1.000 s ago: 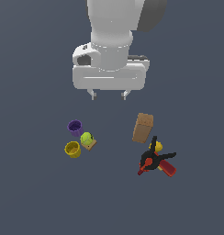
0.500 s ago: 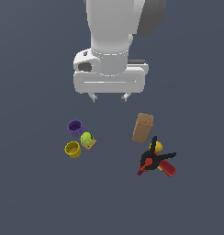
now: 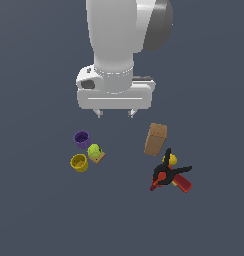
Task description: Pick up a designated object from a clutter of objects.
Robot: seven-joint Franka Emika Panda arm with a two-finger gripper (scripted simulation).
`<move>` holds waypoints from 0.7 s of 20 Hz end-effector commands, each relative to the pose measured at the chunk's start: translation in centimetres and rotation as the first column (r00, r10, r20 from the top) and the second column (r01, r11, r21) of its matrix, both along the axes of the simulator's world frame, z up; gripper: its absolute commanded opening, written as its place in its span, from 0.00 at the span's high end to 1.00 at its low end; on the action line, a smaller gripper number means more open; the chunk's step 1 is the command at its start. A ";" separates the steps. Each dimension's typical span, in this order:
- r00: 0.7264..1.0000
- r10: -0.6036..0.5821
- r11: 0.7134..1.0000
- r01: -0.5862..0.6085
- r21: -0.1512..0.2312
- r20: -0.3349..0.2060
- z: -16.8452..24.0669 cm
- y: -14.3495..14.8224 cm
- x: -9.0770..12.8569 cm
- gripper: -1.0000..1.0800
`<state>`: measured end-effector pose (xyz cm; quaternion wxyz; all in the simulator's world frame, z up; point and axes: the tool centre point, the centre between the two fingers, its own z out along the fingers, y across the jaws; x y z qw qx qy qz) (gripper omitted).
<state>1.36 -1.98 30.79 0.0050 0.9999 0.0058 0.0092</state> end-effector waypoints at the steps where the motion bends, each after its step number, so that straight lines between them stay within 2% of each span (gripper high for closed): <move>1: 1.000 -0.014 1.000 0.014 0.003 -0.002 -1.5 -0.8 0.3 0.04; 8: 0.997 -0.075 0.997 0.075 0.013 -0.008 -8.1 -4.4 0.9 0.04; 14: 0.991 -0.134 0.991 0.134 0.015 -0.014 -14.2 -7.9 0.4 0.04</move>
